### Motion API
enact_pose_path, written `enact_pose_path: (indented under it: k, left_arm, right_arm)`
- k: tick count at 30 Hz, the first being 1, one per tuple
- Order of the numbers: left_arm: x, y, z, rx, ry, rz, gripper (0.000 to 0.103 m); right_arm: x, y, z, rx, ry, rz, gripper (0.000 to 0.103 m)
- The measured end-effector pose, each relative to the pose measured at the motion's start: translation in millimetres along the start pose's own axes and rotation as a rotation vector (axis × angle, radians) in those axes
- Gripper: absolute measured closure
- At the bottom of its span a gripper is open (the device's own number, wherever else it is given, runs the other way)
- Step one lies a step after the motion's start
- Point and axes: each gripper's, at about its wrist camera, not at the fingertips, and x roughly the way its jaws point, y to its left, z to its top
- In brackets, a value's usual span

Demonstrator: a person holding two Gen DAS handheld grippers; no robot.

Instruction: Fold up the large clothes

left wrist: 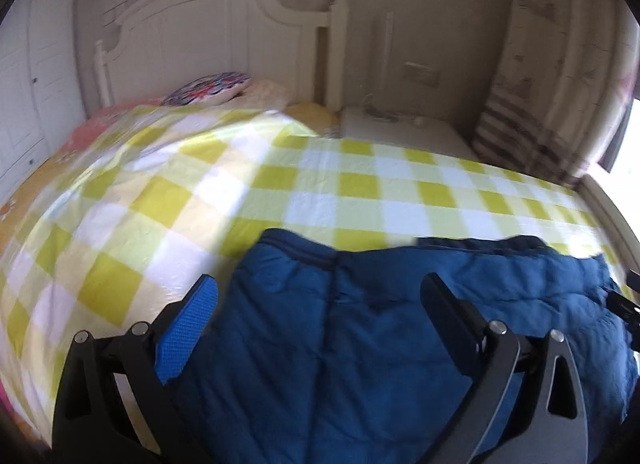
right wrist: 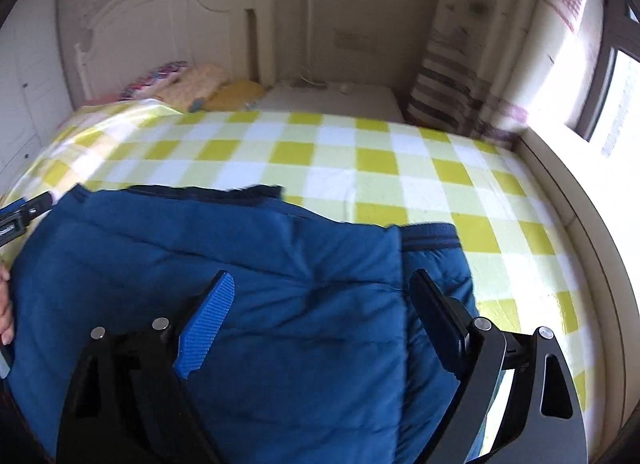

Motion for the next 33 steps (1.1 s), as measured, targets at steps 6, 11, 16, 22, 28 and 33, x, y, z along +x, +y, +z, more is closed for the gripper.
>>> enact_pose_path:
  k: [6, 11, 16, 22, 28, 33]
  left_arm:
    - [21, -89, -45, 0.292, 0.104, -0.026, 0.002]
    - [39, -75, -49, 0.217, 0.166, -0.082, 0.002]
    - [24, -65, -53, 0.218, 0.128, 0.002, 0.002]
    - [-2, -26, -67, 0.176, 0.088, 0.058, 0.002]
    - [5, -18, -66, 0.133, 0.115, 0.046, 0.002]
    - [5, -14, -66, 0.115, 0.117, 0.026, 0.002]
  right_arm:
    - [12, 85, -25, -0.255, 0.072, 0.051, 0.014]
    - [28, 76, -31, -0.189, 0.11, 0.088, 0.012]
    - [13, 48, -30, -0.119, 0.086, 0.044, 0.012]
    - [8, -41, -47, 0.123, 0.079, -0.059, 0.01]
    - [19, -47, -53, 0.156, 0.096, -0.032, 0.006]
    - [19, -49, -57, 0.174, 0.093, -0.013, 0.006]
